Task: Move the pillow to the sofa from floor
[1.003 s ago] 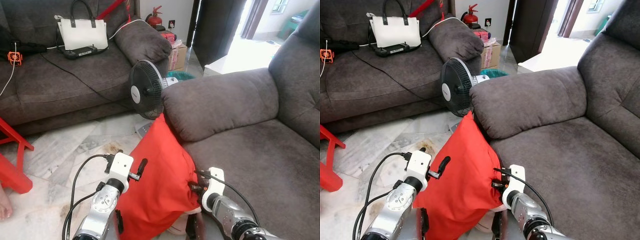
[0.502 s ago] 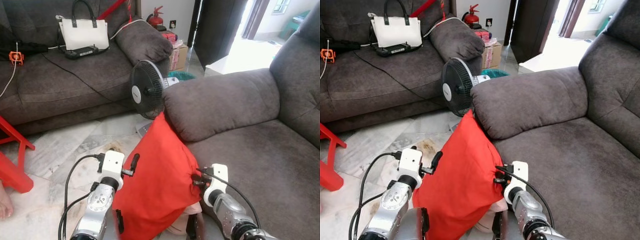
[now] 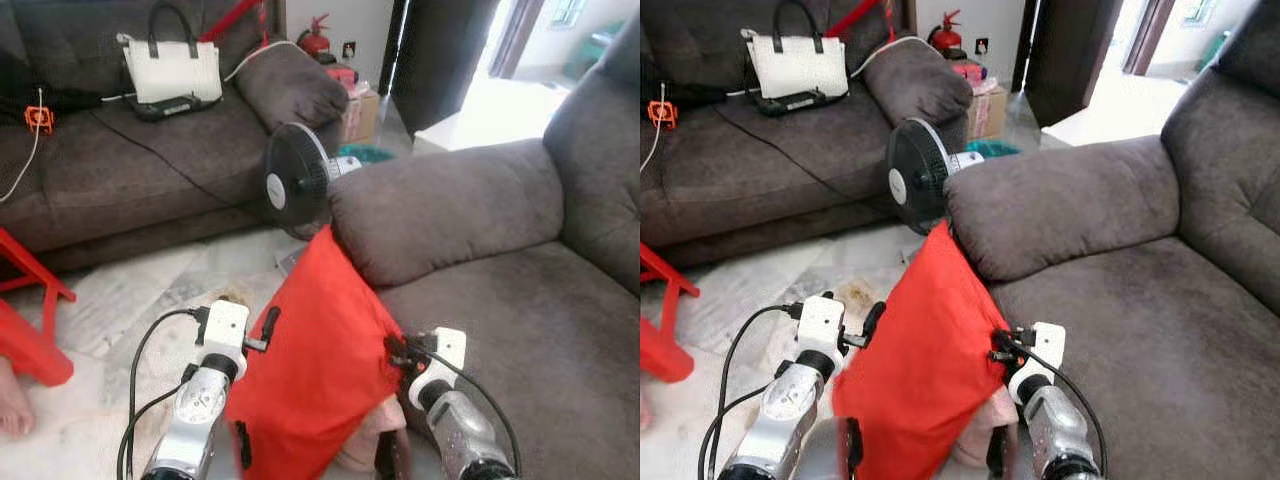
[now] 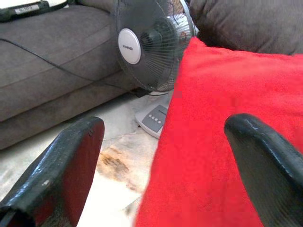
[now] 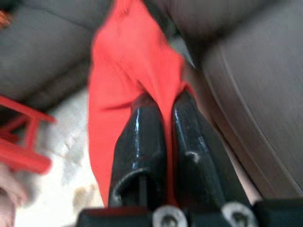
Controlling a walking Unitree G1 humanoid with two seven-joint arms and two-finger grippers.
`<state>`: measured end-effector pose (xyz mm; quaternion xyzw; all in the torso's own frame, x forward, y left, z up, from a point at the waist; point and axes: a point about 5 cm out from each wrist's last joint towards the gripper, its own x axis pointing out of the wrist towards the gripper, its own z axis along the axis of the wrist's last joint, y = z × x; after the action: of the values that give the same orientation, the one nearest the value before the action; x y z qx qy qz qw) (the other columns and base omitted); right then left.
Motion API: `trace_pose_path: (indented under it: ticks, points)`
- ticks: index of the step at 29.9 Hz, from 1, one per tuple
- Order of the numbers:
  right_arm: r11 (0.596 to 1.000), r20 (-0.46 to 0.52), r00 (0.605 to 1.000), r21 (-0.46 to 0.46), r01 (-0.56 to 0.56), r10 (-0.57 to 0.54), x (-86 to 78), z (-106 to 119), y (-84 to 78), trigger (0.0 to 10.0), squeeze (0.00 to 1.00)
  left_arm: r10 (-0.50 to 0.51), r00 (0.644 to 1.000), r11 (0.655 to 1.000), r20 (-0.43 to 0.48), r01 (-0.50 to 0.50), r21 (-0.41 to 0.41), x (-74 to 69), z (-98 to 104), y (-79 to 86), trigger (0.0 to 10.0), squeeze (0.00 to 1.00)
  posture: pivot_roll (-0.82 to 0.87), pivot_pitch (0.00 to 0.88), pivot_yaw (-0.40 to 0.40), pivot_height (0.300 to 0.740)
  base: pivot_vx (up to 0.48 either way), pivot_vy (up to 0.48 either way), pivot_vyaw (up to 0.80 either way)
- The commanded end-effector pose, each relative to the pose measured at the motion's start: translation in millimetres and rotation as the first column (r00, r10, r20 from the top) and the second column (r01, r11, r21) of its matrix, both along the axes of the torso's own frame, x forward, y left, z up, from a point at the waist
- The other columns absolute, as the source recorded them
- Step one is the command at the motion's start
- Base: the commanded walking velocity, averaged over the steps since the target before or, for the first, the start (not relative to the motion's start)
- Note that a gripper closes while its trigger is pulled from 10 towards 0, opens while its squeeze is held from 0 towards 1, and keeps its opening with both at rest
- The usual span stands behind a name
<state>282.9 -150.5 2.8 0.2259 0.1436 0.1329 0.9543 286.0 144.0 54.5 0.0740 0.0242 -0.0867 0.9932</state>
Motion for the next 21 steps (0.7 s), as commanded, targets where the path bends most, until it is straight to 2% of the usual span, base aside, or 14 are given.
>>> trace_pose_path:
  ticks: [1, 9, 15, 21]
  points:
    - [0.998, 0.163, 0.985, -0.016, 0.054, -0.051, 18.3, 28.8, -14.2, 10.0, 0.00, -0.009, 1.000, 1.000, 0.015, 0.009, 0.003, 0.4, 2.6, -0.5, 10.0, 0.00, 0.14, 0.000, -0.071, 0.656, 0.000, 0.000, 0.00]
    - [0.999, 0.137, 0.990, -0.023, 0.043, -0.040, 15.6, 23.6, -15.2, 10.0, 0.00, -0.032, 0.999, 0.999, 0.017, 0.032, 0.012, 0.0, 2.7, -3.2, 10.0, 0.00, 0.14, 0.000, -0.067, 0.705, 0.000, 0.000, 0.00]
    - [0.998, 0.148, 0.988, -0.009, 0.055, -0.053, 13.9, 24.3, -15.7, 10.0, 0.00, -0.041, 0.999, 0.999, 0.016, 0.040, 0.014, -0.2, 2.8, -3.4, 10.0, 0.00, 0.14, 0.000, -0.063, 0.705, 0.000, 0.000, 0.00]
    - [0.998, 0.150, 0.986, -0.008, 0.068, -0.066, 15.6, 25.3, -17.6, 10.0, 0.00, -0.042, 0.999, 0.999, 0.016, 0.042, 0.016, 0.8, 3.1, -2.7, 10.0, 0.00, 0.14, 0.000, -0.059, 0.740, 0.000, 0.000, 0.00]
